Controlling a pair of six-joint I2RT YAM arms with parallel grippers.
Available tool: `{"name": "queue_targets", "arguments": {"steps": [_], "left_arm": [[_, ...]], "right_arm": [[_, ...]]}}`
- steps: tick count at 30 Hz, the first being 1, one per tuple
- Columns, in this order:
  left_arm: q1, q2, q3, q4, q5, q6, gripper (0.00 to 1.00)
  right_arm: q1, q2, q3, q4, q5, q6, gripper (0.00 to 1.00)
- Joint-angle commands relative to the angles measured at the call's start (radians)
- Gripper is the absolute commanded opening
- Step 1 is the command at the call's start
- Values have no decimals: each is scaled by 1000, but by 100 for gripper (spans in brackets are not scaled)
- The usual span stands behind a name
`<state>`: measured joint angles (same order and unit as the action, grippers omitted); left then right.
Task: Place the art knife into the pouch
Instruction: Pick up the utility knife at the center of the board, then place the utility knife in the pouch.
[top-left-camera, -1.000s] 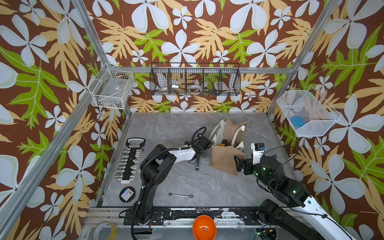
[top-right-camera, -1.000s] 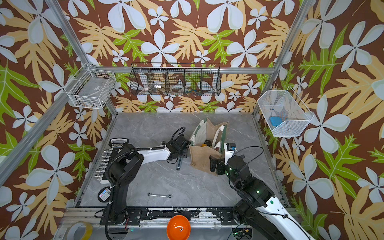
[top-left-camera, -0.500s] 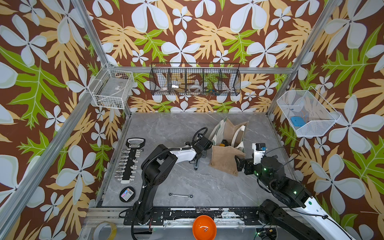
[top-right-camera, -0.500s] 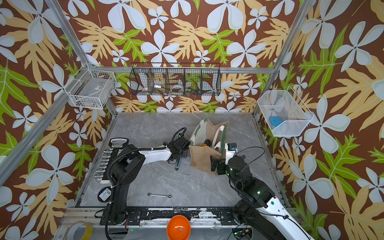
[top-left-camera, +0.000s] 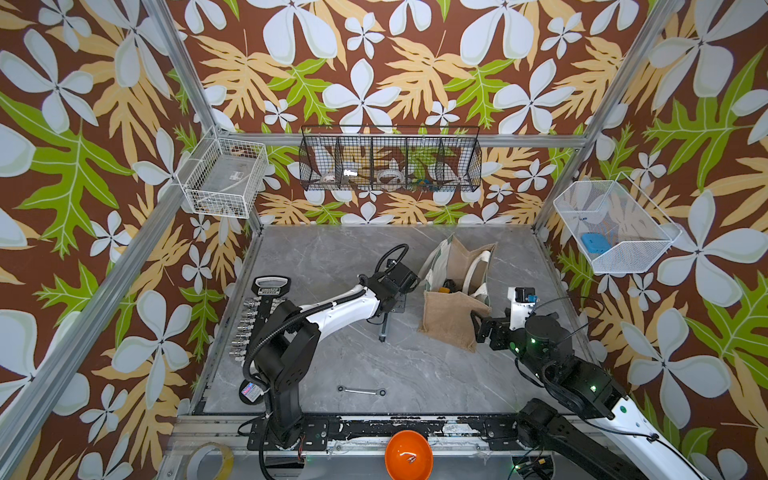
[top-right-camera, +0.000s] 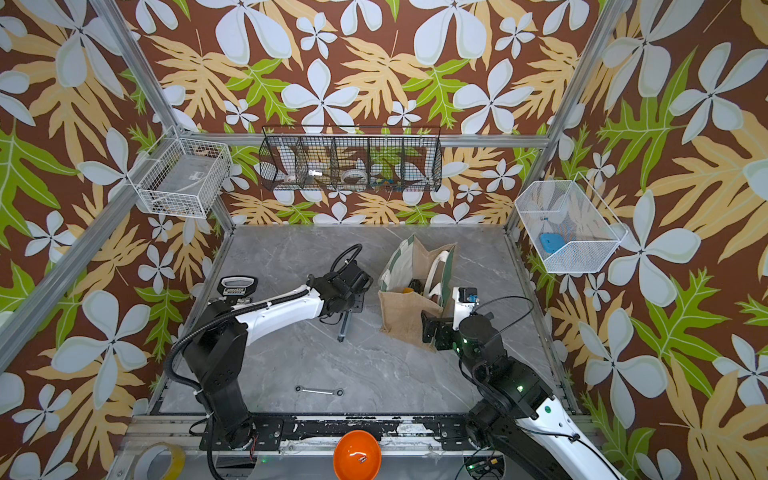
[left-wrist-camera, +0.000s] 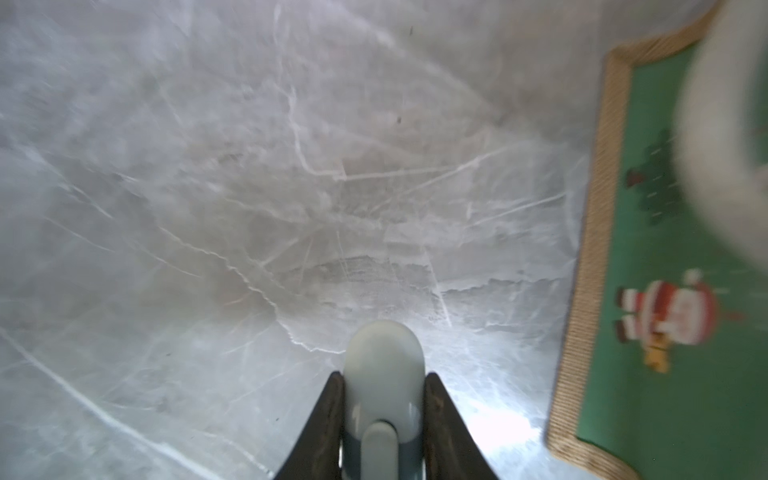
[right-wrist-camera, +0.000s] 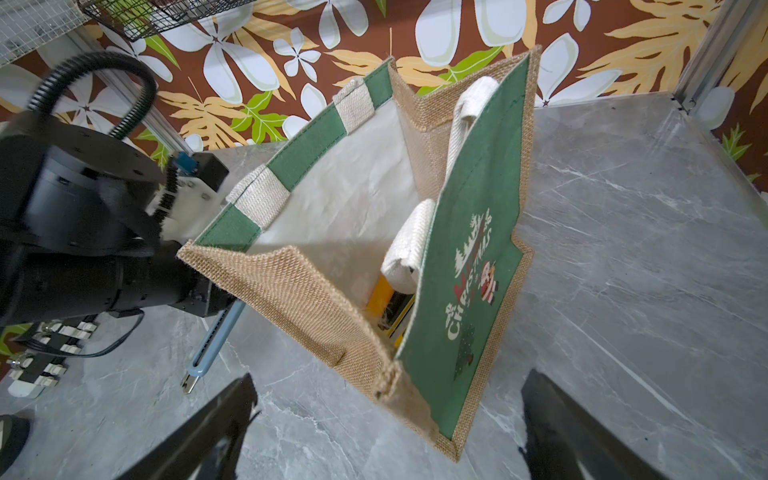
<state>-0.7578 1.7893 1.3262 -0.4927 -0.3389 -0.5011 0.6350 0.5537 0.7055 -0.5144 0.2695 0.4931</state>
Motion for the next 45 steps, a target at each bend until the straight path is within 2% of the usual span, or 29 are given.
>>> {"name": "queue_targets", "arguments": {"steps": [1, 6, 11, 21, 29, 33, 37, 40, 45], "left_arm": [[-4, -40, 42, -70, -27, -1, 24], [-27, -81, 157, -123, -54, 23, 23], [-58, -59, 326, -180, -65, 57, 22], [-145, 120, 748, -243, -51, 139, 21], [-177, 266, 966, -228, 36, 207, 21], [-183, 291, 973, -156, 91, 243, 21], [-184, 337, 976, -84, 54, 280, 21], [-182, 395, 1029, -90, 31, 296, 21], [-172, 445, 1069, -99, 78, 283, 26]], "right_arm": [[0, -9, -8, 19, 42, 25, 100], [0, -8, -14, 29, 51, 39, 100], [0, -6, -1, 20, 61, 46, 100], [0, -8, 17, -25, 148, 77, 100], [0, 4, -7, -50, 161, 144, 100], [0, -36, -24, -49, 149, 167, 100], [0, -76, -32, -55, 148, 171, 100], [0, -92, -30, -68, 142, 172, 100], [0, -109, -47, -67, 127, 161, 100]]}}
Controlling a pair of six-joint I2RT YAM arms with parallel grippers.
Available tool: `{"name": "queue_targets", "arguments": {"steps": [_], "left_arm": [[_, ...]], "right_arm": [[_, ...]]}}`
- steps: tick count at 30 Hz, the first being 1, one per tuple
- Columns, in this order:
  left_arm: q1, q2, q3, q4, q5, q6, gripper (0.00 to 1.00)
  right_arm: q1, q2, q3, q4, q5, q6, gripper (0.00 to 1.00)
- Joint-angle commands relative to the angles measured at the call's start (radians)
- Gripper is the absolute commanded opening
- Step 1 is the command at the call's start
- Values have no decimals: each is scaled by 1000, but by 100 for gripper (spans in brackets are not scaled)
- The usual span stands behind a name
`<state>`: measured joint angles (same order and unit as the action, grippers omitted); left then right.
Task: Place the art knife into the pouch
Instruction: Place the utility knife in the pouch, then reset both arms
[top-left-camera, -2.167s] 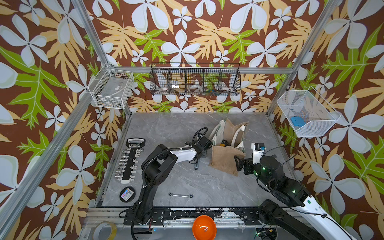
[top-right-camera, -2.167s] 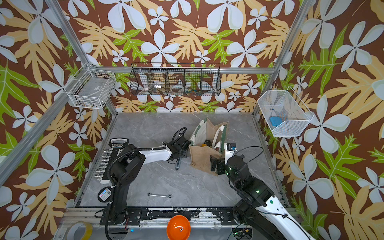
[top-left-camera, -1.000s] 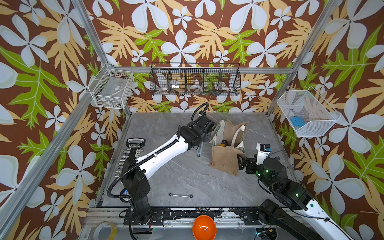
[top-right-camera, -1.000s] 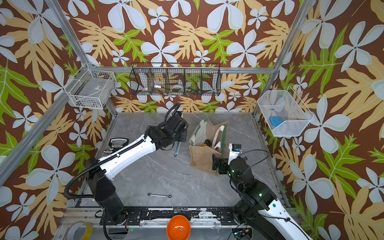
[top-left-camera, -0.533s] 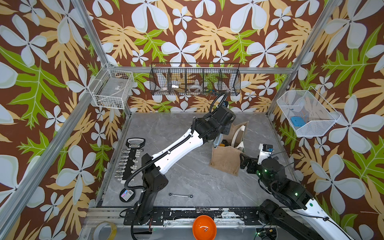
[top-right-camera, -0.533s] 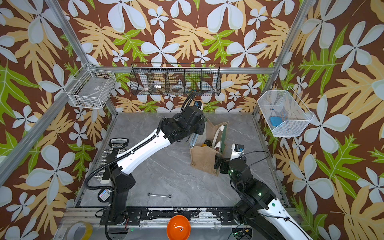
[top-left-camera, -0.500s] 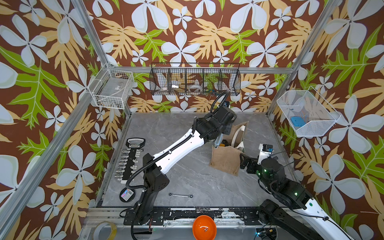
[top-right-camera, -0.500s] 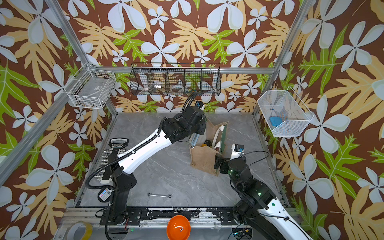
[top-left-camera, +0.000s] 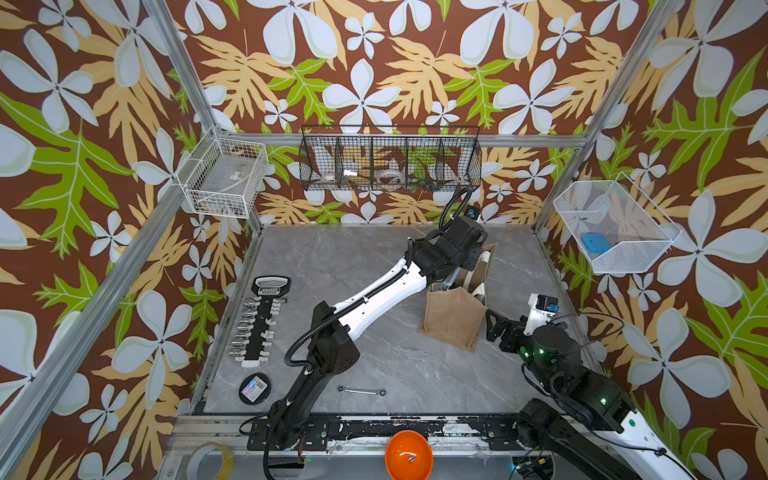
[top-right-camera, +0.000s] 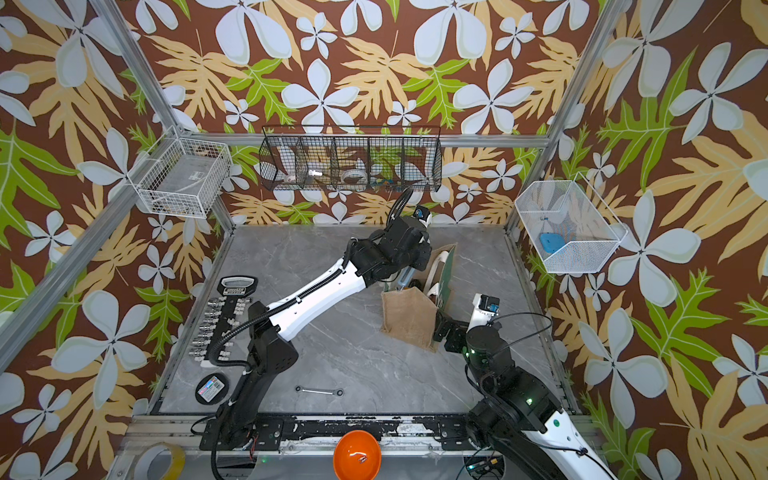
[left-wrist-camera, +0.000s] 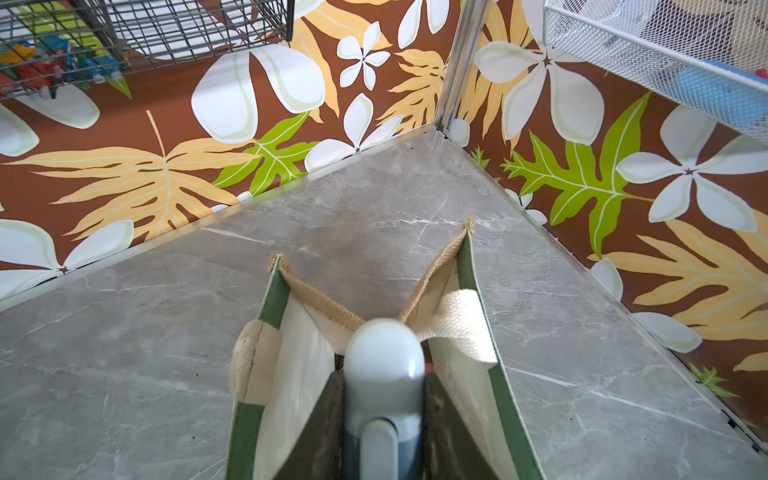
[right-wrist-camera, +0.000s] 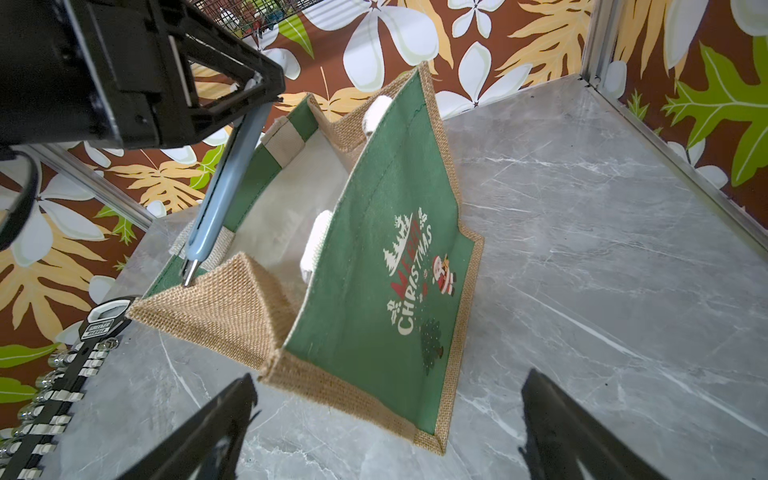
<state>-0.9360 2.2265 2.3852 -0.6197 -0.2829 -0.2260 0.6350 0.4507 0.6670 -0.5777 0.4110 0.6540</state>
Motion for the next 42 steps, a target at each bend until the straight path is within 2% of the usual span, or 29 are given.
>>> {"name": "queue_targets", "arguments": {"steps": [1, 6, 7, 10, 12, 16, 19, 24, 28, 33, 36, 40, 42], "left_arm": [[10, 9, 3, 36, 36, 1, 26], [31, 18, -7, 51, 93, -29, 35], [35, 19, -7, 48, 100, -31, 40], [39, 19, -10, 39, 105, -30, 66], [39, 12, -14, 34, 101, -26, 77], [40, -28, -31, 18, 53, -29, 85], [40, -111, -102, 15, -40, -32, 91], [43, -395, -455, 188, -180, -11, 100], [48, -660, -743, 346, -243, 13, 100], [89, -929, -1065, 445, -354, 7, 100], [178, -1091, -1299, 518, -332, -51, 100], [361, -1247, -1593, 644, -234, -110, 100], [449, -1299, -1706, 694, -229, -109, 100]], "right_arm": [[0, -9, -15, 2, -20, -3, 100], [0, -7, -28, 24, -56, -13, 100], [0, -1, -27, 24, -58, -14, 100], [0, 13, -24, 19, -53, -19, 100], [0, 21, -21, 16, -49, -21, 100], [0, 26, -10, 18, -40, -29, 99], [0, 27, 3, 32, -14, -48, 99], [-1, 34, -6, 131, 137, -163, 99], [-1, 55, -7, 221, 309, -242, 99], [-29, 103, -33, 367, 324, -319, 99], [-157, 164, -45, 421, 216, -310, 100], [-482, 243, -97, 519, -112, -209, 99], [-598, 276, -126, 579, -201, -177, 99]]}}
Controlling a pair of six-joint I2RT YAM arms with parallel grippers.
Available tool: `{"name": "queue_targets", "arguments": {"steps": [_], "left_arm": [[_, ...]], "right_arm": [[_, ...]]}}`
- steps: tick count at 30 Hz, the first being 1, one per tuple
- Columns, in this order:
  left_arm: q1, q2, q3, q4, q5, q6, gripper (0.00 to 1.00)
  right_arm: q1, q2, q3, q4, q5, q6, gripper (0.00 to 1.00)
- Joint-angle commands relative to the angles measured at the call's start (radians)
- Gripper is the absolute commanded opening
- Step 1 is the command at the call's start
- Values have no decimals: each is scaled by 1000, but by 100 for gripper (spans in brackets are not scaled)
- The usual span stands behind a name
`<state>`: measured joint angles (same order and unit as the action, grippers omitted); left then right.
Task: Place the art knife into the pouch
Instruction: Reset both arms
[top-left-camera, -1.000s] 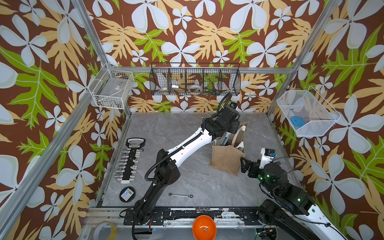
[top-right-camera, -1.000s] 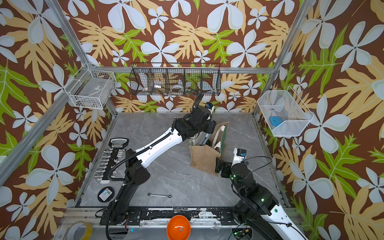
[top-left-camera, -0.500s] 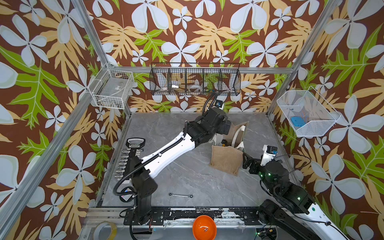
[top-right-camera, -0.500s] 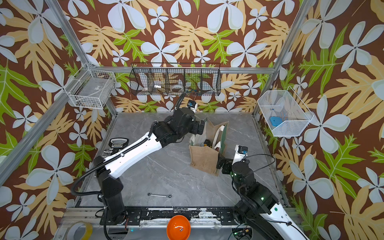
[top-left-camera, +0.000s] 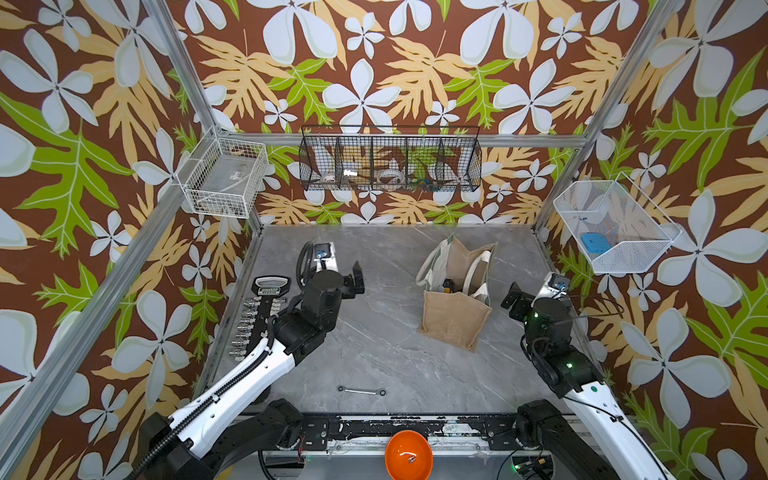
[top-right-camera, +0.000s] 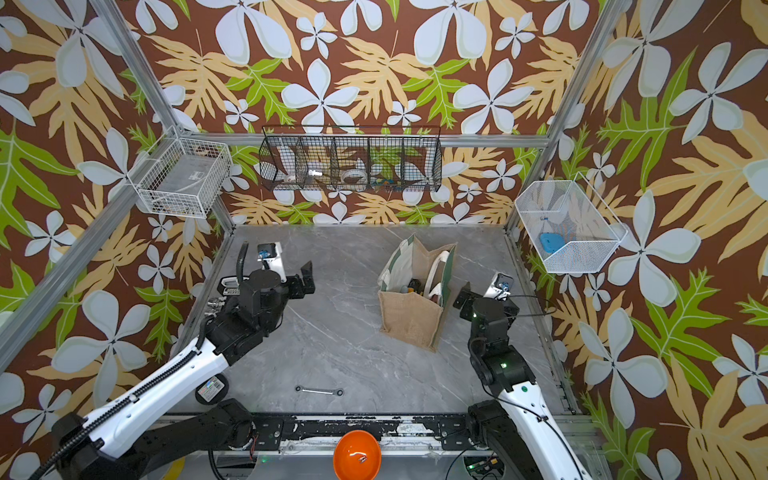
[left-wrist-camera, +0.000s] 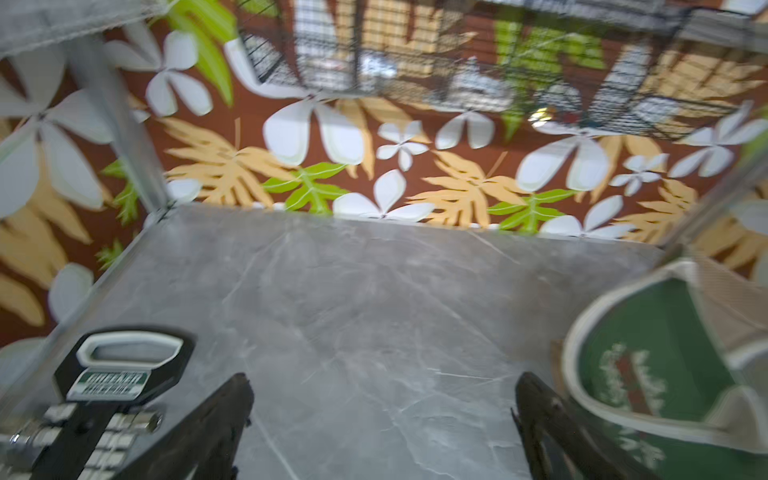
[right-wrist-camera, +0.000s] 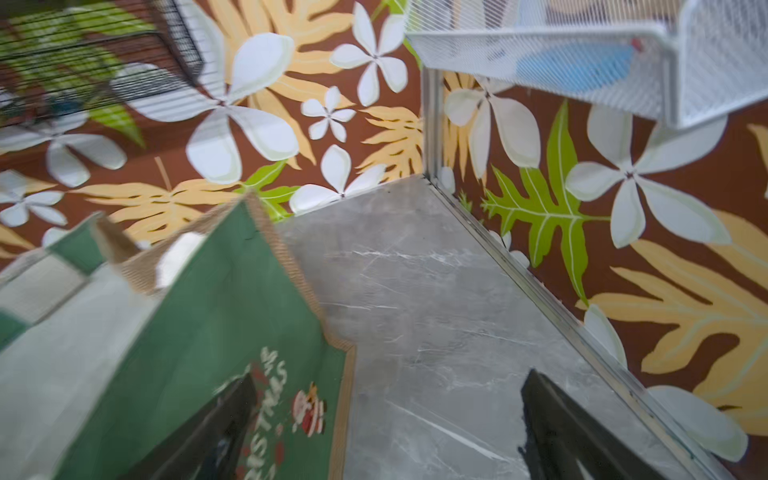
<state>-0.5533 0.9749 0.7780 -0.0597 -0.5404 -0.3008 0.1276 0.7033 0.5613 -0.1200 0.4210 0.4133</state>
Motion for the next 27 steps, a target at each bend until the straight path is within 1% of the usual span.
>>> {"name": "queue_targets", "arguments": {"steps": [1, 3, 7, 9, 11, 12, 13, 16, 20, 21, 24, 27], "left_arm": [[99, -67, -163, 180, 16, -20, 100], [126, -82, -247, 238, -47, -5, 100], [135, -65, -348, 319, -50, 45, 100], [134, -55, -389, 361, -76, 69, 100], [136, -56, -437, 418, -117, 95, 100], [141, -61, -457, 458, -131, 111, 100], [147, -74, -461, 451, -124, 119, 100], [154, -107, -509, 550, -135, 160, 100], [157, -140, -583, 633, -167, 215, 100], [158, -146, -621, 672, -172, 221, 100], [159, -158, -746, 890, -117, 257, 100], [163, -174, -784, 973, -95, 299, 100]], "right_arm": [[-115, 41, -33, 149, -204, 58, 100], [-117, 61, -62, 201, -143, 19, 99], [-117, 51, -150, 306, -29, -49, 99], [-116, 26, -203, 359, 10, -71, 99], [-116, -5, -253, 394, 58, -78, 100], [-116, -25, -283, 412, 87, -57, 100], [-116, -46, -317, 445, 95, -50, 100], [-115, -52, -419, 606, 84, -77, 100], [-113, 83, -437, 671, 77, -69, 100], [-114, 126, -440, 708, 80, -61, 100], [-114, 238, -450, 834, 85, -74, 100], [-114, 329, -437, 912, 93, -92, 100]]}}
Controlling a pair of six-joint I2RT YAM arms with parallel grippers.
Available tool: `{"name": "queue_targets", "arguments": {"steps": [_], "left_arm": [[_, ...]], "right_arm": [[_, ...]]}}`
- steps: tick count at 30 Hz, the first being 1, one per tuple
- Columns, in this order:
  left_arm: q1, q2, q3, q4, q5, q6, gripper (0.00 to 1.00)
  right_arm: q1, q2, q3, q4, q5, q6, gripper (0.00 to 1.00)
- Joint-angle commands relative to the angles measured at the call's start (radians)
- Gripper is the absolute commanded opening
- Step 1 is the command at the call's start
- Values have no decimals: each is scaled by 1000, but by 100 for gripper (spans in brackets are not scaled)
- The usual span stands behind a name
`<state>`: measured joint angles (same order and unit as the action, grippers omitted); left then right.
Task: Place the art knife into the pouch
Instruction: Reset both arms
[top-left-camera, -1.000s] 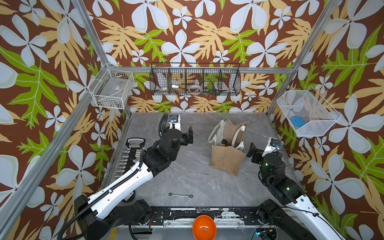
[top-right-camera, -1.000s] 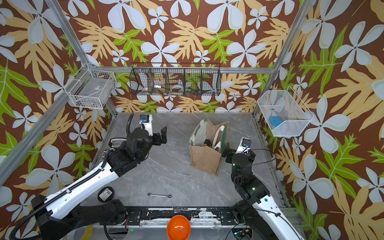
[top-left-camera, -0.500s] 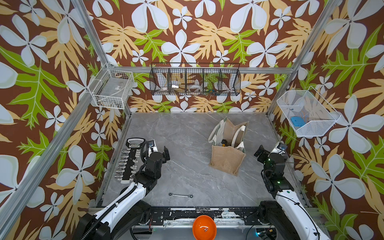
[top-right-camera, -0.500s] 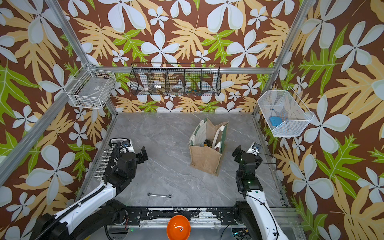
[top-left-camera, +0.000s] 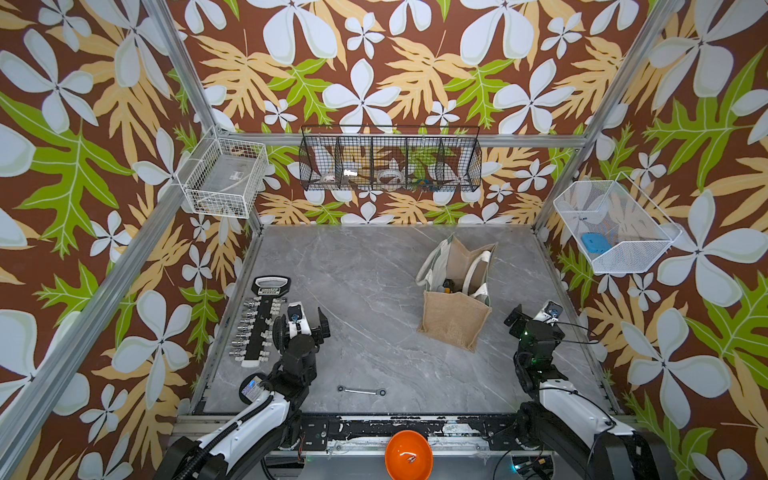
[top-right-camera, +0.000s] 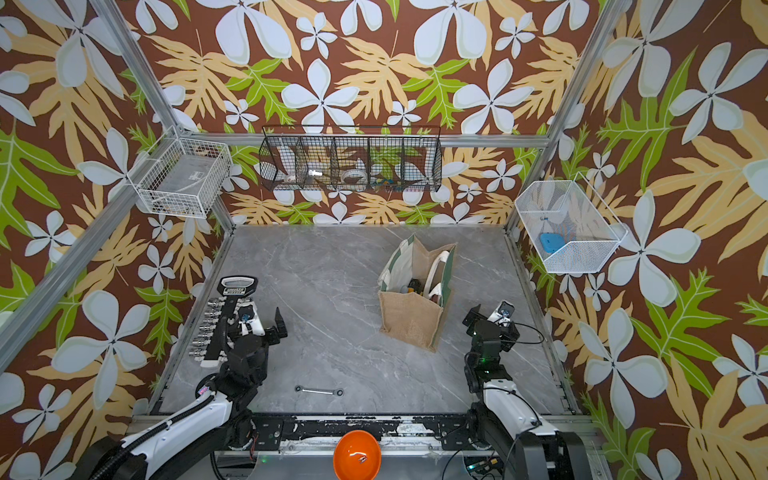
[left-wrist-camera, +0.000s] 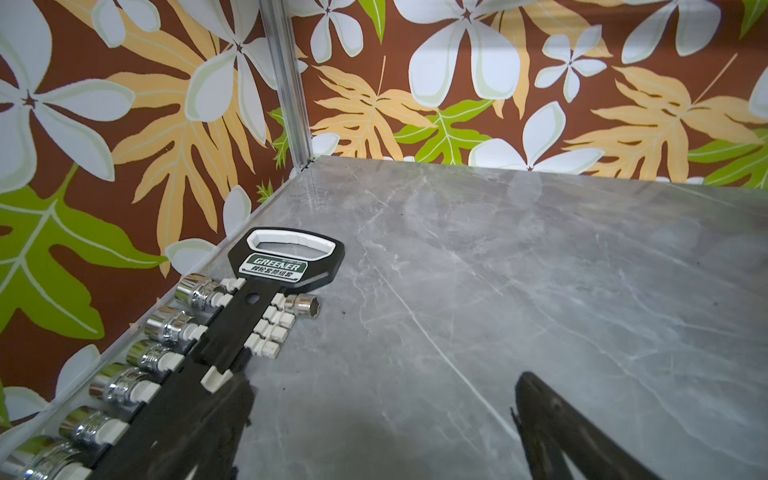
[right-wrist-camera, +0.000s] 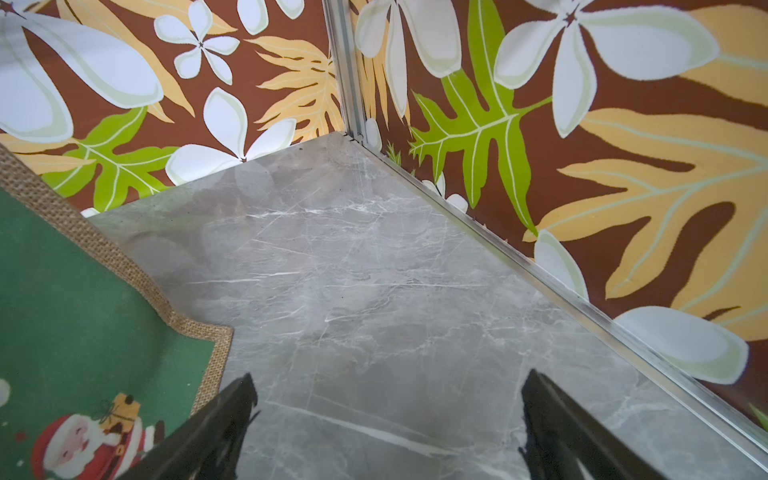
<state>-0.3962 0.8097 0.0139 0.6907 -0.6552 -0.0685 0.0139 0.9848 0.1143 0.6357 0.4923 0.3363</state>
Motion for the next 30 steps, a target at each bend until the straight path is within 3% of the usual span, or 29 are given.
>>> {"name": "queue_targets", "arguments": {"steps": [1, 9, 12, 18, 24, 26, 28, 30], "left_arm": [[10, -8, -36, 267, 21, 79, 100], [104, 102, -77, 484, 135, 67, 100], [139, 208, -65, 600, 147, 68, 100], [210, 462, -48, 861, 211, 52, 100], [221, 581, 48, 763, 309, 83, 100], [251, 545, 104, 599, 342, 43, 100], [272, 570, 123, 609, 342, 24, 100], [282, 558, 136, 559, 352, 7, 100]], "right_arm": [[0, 74, 19, 170, 19, -19, 100], [1, 272, 123, 212, -43, -105, 100], [-1, 344, 135, 294, -28, -131, 99], [23, 442, 214, 255, -124, -206, 100], [38, 451, 184, 330, -285, -292, 100], [37, 450, 150, 387, -299, -297, 100], [37, 482, 101, 507, -302, -308, 99], [20, 475, 121, 454, -328, -292, 100]]}}
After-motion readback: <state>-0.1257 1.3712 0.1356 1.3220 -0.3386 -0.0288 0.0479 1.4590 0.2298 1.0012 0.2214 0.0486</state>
